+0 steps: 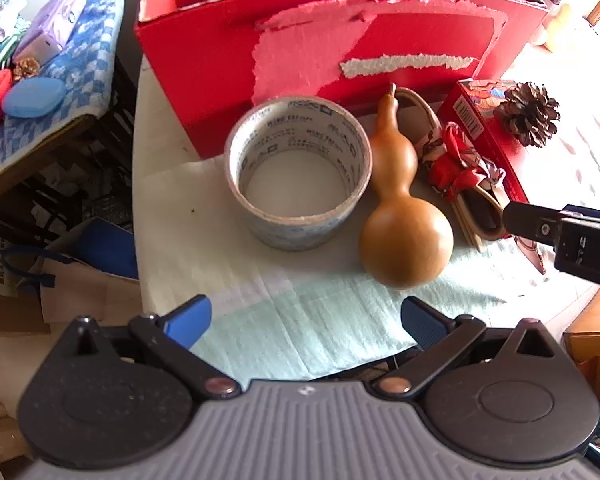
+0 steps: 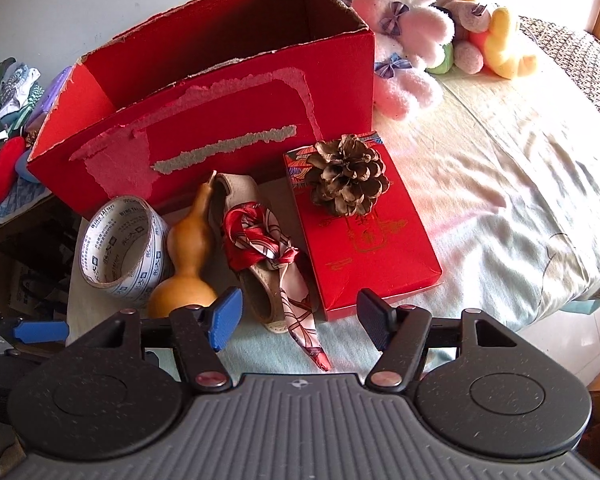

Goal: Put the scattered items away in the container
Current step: 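Move both tools toward the tape roll beside the red box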

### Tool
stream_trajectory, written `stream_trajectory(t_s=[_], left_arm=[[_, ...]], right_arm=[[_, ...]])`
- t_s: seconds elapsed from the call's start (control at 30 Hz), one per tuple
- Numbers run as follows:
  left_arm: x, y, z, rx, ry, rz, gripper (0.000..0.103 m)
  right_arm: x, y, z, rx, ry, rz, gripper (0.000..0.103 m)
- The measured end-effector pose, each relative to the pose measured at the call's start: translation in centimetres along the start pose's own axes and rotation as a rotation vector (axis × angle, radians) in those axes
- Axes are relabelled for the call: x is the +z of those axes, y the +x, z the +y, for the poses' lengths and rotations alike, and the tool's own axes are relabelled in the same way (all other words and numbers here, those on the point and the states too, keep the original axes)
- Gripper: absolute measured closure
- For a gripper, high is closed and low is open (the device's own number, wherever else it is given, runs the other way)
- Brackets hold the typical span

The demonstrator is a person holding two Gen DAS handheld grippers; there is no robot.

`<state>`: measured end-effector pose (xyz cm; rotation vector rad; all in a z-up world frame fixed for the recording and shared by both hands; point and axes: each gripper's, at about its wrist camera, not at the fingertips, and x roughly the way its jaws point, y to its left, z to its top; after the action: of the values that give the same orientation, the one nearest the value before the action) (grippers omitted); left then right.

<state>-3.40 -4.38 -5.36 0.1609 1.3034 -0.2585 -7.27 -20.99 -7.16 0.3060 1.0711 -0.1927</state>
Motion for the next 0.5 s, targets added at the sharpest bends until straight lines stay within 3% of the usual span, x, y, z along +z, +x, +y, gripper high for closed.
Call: stream_trajectory(t_s=[0.5], left_arm=[[0.25, 0.59, -0.49, -0.007, 0.02, 0.027, 0.002]], right_arm=[[0.42, 0.77, -0.26, 0.004, 0.006, 0.03, 0.034]])
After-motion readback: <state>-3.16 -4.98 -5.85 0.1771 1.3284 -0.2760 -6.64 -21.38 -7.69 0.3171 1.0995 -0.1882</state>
